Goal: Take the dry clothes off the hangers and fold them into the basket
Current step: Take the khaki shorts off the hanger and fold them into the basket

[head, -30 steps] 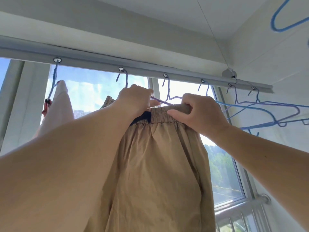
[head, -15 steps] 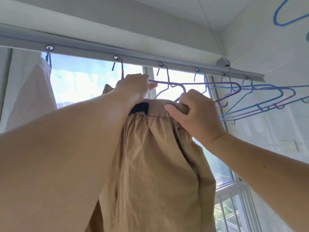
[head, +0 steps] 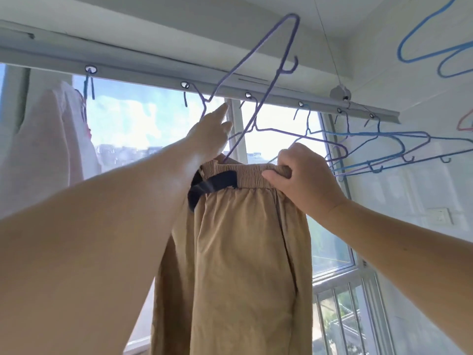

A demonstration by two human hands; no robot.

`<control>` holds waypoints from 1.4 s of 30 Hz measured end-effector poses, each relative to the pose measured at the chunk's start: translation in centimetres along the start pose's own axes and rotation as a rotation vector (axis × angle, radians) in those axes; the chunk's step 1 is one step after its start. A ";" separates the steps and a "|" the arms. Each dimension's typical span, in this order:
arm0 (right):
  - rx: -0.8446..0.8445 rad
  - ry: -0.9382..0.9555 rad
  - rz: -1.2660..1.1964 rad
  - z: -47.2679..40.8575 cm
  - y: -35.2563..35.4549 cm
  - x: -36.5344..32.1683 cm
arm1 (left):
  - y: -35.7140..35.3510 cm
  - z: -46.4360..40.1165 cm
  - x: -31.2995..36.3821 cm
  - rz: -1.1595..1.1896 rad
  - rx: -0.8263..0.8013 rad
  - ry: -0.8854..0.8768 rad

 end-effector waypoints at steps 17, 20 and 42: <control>-0.537 -0.034 0.048 6.6 -4.0 -3.1 | -8.5 15.1 -3.0 0.526 -0.187 0.357; -0.620 -0.041 0.036 8.3 -4.0 -3.6 | -9.7 18.3 -2.0 0.770 -0.270 0.448; -0.693 -0.355 -0.092 19.0 -0.9 -6.1 | -13.2 39.4 -5.8 0.661 -0.666 0.524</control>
Point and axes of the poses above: each hand's wrist, its own z-axis away from the middle knuckle, its own y-axis out of the back of the hand, x = y × z, the point moved 4 cm from there along -z, towards the middle knuckle, and after that the axes turned 9 degrees about -y, right-handed, at the moved point
